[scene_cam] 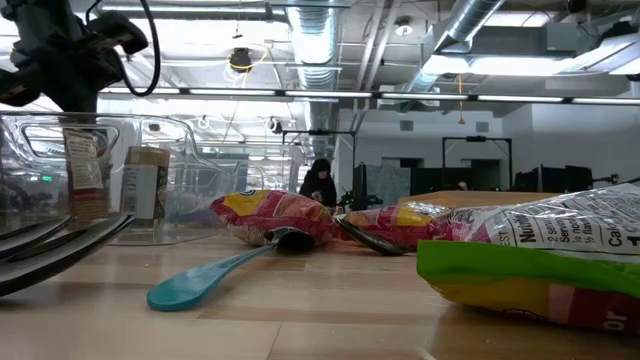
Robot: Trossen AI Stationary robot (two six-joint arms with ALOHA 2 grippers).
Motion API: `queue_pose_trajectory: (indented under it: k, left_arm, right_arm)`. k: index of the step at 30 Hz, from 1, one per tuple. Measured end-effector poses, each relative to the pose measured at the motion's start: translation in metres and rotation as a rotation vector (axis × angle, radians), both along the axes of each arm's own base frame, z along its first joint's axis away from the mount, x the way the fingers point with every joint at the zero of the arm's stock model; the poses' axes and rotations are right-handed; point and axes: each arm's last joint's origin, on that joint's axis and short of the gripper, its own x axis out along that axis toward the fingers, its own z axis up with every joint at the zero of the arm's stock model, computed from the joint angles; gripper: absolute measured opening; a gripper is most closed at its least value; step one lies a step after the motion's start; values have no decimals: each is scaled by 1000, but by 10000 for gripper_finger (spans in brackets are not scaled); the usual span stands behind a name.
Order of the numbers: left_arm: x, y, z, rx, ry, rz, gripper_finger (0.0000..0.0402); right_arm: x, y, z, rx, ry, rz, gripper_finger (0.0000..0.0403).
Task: Pick & Place Food Item
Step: Put the orange seasoning pack into the transparent bin
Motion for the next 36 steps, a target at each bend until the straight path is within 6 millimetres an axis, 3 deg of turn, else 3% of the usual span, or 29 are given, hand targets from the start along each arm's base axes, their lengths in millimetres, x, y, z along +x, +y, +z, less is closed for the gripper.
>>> queue_pose_trajectory:
  k: [10, 36]
  left_arm:
    - [-2, 3, -1, 31, 27, 34, 0]
    - [-6, 32, -2, 189, 103, 51, 0]
  right_arm:
    - [0, -1, 0, 0, 0, -20, 180]
    - [0, -1, 0, 0, 0, -20, 180]
